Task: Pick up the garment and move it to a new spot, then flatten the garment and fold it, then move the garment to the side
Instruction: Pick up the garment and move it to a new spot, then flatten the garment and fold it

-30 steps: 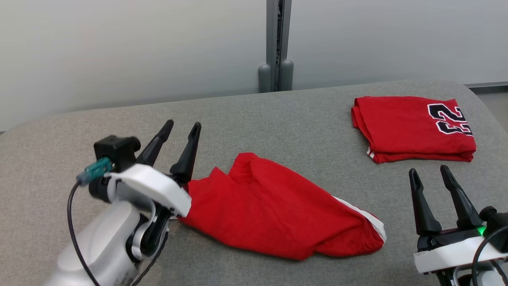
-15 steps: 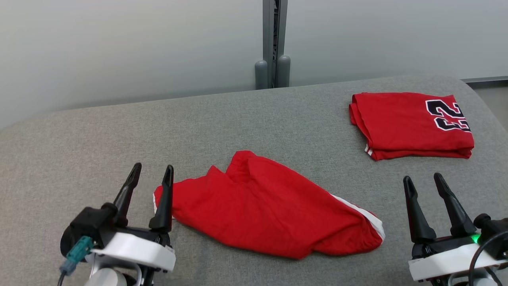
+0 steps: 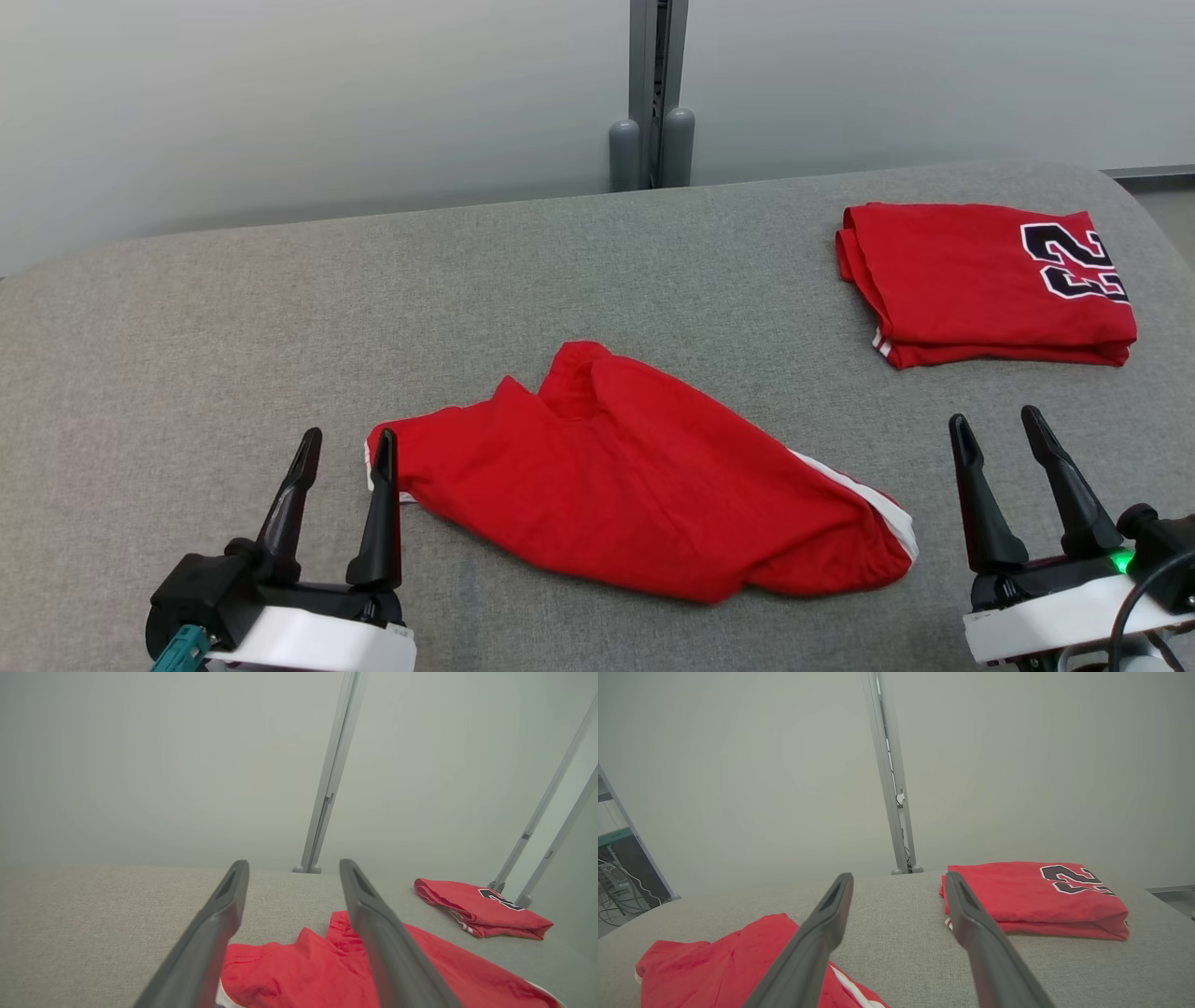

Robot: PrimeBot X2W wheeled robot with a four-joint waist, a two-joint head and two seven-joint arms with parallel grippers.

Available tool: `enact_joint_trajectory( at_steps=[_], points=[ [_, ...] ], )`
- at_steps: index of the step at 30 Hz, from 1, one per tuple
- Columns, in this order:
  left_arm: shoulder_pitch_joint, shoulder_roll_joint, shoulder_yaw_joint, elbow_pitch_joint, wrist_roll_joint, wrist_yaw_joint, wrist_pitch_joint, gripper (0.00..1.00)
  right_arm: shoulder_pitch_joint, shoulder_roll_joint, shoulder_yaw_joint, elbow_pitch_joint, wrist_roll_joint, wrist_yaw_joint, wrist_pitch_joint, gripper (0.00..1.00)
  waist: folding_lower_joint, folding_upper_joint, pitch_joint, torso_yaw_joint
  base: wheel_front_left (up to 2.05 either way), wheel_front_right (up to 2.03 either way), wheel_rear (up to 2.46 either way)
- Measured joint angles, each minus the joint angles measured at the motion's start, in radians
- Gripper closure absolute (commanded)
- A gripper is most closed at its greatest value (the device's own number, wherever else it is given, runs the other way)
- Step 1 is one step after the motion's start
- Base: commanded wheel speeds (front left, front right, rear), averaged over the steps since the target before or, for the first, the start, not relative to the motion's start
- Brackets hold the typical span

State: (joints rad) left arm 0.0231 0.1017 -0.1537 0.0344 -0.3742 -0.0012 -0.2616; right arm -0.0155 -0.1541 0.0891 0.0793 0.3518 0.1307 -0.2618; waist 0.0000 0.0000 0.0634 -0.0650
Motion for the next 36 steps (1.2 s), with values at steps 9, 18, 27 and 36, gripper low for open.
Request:
enact_joint_trajectory(
  at_steps=[9, 18, 27, 36],
  points=[
    [0.000, -0.034, 0.045, 0.046, 0.051, -0.061, 0.000, 0.00, 0.005, -0.005, -0.002, 0.004, 0.001, 0.000, 0.000, 0.00, 0.0000, 0.0000, -0.009, 0.001, 0.00, 0.00, 0.00],
    [-0.002, -0.048, 0.067, 0.067, 0.069, -0.082, 0.000, 0.00, 0.007, -0.006, -0.010, 0.005, 0.002, 0.000, 0.000, 0.00, 0.0000, 0.0000, -0.009, -0.007, 0.00, 0.00, 0.00],
    [-0.047, -0.026, 0.041, 0.150, 0.079, -0.105, 0.024, 0.00, 0.024, -0.007, -0.026, 0.001, 0.001, 0.000, 0.000, 0.00, 0.0000, 0.0000, -0.023, -0.030, 0.00, 0.00, 0.00],
    [-0.234, 0.023, -0.006, 0.253, -0.013, -0.121, 0.300, 0.00, 0.021, 0.013, -0.029, 0.006, 0.001, 0.000, 0.000, 0.00, 0.0000, 0.0000, -0.051, -0.075, 0.00, 0.00, 0.00]
  ],
)
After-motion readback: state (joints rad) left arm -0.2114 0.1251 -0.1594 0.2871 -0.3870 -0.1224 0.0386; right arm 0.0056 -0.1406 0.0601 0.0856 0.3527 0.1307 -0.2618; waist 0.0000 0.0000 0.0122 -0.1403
